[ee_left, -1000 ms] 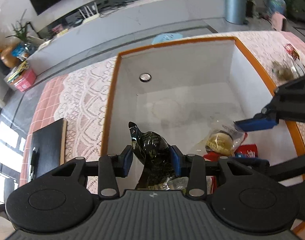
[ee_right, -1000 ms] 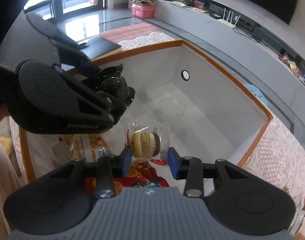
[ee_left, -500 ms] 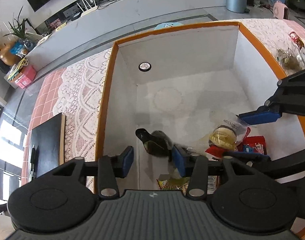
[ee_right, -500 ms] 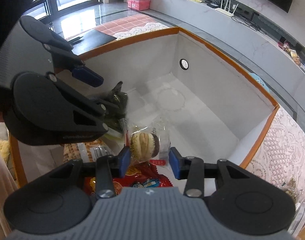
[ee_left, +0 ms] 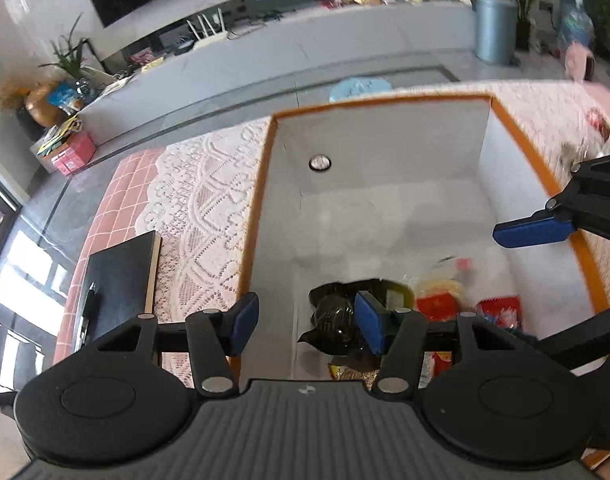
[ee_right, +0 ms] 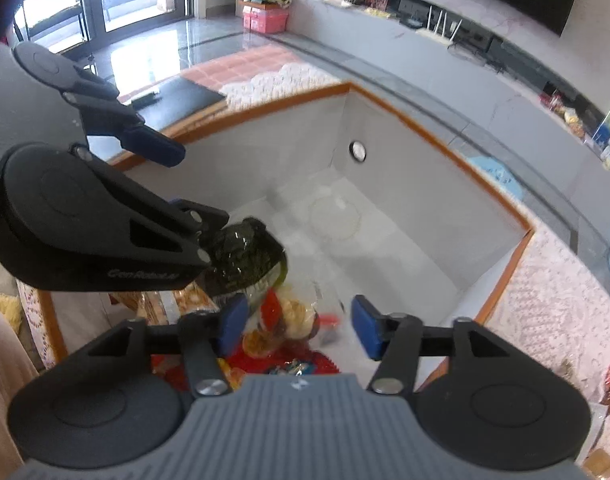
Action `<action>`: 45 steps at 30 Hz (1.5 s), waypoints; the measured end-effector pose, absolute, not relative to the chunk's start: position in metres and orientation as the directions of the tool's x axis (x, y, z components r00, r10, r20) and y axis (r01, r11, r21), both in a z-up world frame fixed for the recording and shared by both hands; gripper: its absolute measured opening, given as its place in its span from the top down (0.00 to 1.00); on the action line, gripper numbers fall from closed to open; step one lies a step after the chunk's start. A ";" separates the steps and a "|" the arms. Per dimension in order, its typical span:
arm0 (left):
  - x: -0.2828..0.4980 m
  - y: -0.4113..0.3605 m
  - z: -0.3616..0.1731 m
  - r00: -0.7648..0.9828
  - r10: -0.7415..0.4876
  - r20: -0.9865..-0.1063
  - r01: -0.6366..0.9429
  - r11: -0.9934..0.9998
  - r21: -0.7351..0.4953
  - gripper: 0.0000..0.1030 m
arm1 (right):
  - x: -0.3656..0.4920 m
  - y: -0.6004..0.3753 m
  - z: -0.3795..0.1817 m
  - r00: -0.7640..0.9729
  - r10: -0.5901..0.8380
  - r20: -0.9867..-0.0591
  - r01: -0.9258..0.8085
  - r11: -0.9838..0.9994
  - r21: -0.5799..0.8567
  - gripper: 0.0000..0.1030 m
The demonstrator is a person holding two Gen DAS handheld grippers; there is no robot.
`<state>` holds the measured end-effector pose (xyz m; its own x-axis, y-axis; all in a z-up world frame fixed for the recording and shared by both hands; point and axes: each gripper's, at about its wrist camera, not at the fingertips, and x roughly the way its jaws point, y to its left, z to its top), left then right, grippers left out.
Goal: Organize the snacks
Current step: 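Open the left tool dropping the seaweed pack while the right tool releases the cake into the box, then move both tools back toward the remaining snacks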
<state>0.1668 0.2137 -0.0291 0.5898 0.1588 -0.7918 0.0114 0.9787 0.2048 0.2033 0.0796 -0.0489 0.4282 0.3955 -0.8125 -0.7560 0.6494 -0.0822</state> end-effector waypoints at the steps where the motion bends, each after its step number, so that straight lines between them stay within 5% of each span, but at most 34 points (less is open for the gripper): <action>1: 0.165 0.215 -0.026 0.596 0.157 -0.788 -0.006 0.982 0.190 0.37 | 0.201 0.080 -0.045 0.442 0.395 -0.806 -0.753 0.651 -0.094 0.39; 10: 0.144 0.215 -0.001 0.655 0.164 -0.738 -0.092 0.986 0.137 0.37 | 0.189 0.070 -0.020 0.537 0.348 -0.768 -0.692 0.703 -0.165 0.37; 25: 0.102 0.159 0.023 0.786 0.035 -0.617 -0.095 0.993 -0.065 0.37 | 0.146 -0.029 0.012 0.745 0.245 -0.621 -0.354 0.933 -0.057 0.33; 45: 0.096 0.033 0.006 0.794 -0.116 -0.597 0.124 0.992 -0.027 0.37 | 0.099 -0.180 -0.010 0.860 0.062 -0.506 -0.044 0.998 0.049 0.32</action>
<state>0.0957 0.0332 0.0062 0.7936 -0.1159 -0.5973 0.1244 0.9919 -0.0271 0.0994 -0.1799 -0.0099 0.8605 0.0624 -0.5057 -0.0436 0.9978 0.0489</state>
